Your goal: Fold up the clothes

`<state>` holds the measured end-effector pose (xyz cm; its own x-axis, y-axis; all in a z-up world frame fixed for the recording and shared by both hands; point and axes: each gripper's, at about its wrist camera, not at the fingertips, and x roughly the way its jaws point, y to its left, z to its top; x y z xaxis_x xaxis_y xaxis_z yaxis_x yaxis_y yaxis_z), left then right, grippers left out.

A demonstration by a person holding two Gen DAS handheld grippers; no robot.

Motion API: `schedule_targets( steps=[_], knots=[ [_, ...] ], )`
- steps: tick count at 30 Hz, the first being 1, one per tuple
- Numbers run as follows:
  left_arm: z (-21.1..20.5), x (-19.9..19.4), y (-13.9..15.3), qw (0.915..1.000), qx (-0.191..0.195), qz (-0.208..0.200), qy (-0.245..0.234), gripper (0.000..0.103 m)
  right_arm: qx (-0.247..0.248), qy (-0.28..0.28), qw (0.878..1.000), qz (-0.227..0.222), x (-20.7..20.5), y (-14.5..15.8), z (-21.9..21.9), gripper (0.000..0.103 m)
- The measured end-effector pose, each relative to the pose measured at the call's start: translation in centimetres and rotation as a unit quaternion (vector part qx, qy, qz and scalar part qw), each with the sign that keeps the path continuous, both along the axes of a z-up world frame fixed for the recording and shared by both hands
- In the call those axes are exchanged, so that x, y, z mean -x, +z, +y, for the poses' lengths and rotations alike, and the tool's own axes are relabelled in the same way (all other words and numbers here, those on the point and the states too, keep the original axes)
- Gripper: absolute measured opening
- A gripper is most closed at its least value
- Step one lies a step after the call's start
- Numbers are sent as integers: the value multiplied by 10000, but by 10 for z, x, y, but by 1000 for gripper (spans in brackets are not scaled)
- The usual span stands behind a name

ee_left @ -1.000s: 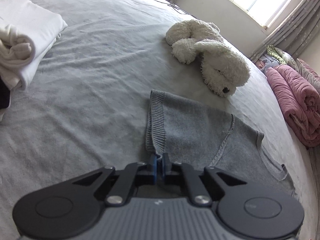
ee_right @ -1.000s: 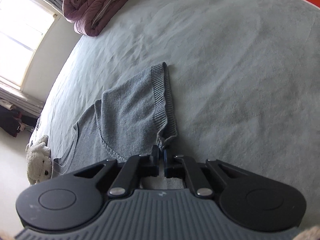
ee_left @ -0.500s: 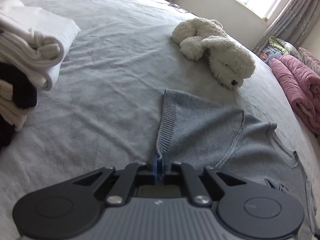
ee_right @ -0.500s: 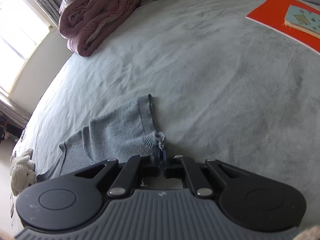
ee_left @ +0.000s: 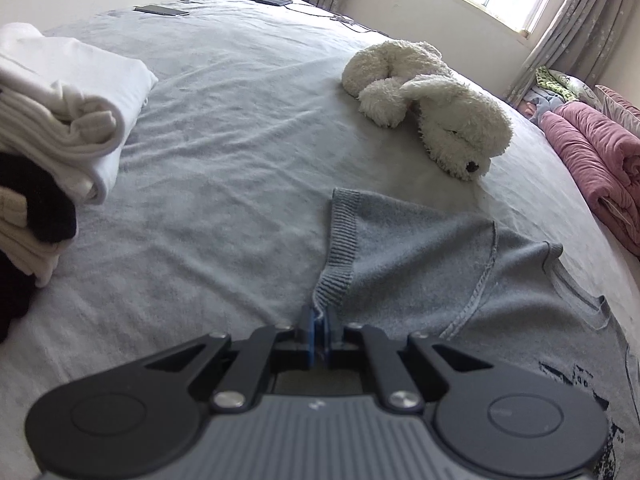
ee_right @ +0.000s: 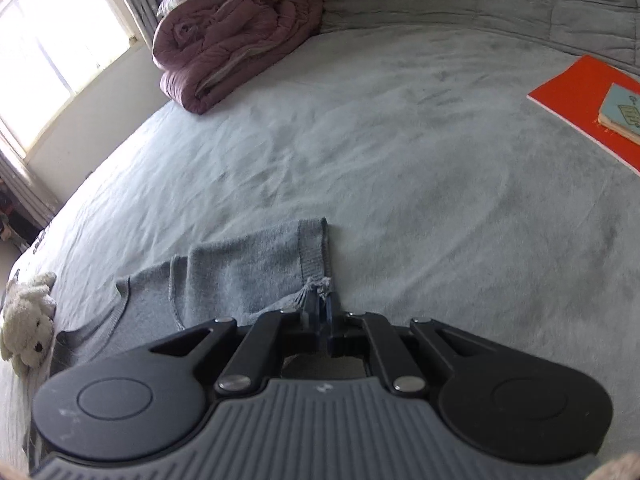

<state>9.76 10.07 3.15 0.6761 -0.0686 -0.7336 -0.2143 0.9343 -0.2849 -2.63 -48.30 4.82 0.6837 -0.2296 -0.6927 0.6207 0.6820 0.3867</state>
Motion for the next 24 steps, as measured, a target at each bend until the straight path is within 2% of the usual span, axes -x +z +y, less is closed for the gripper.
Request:
schedule_targets(
  steps=[2, 3, 4, 5, 9, 11, 14, 17, 22, 24],
  knots=[
    [-1, -1, -1, 10000, -5, 40, -49, 5, -68, 238, 9996, 167, -8, -9, 2, 4],
    [0, -1, -1, 9999, 25, 72, -75, 10, -89, 266, 9993, 241, -10, -11, 2, 5],
    [4, -1, 0, 9998, 141, 101, -79, 10, -117, 281, 9992, 270, -10, -12, 3, 9],
    [8, -2, 2, 9995, 259, 129, -82, 10, -170, 320, 9990, 245, -10, -12, 3, 15],
    [26, 0, 5, 9982, 570, 159, 75, 17, -412, 460, 9980, 128, -3, -10, 5, 18],
    [29, 2, 7, 9972, 731, 182, 45, 20, -543, 559, 9969, 72, 2, -9, 8, 44],
    [25, 7, 10, 9958, 887, 203, -129, 23, -620, 925, 9936, 172, 4, -12, 20, 46],
    [12, 15, 11, 9964, 743, 202, -357, 23, -398, 1069, 9928, 352, 4, -13, 32, 45],
    [-11, 32, 3, 9959, 415, 288, -750, 23, -323, 1310, 9901, 388, 20, -14, 42, 45],
    [-14, 40, 4, 9952, 412, 251, -849, 23, -336, 1422, 9885, 379, 28, -14, 47, 44]
  ],
)
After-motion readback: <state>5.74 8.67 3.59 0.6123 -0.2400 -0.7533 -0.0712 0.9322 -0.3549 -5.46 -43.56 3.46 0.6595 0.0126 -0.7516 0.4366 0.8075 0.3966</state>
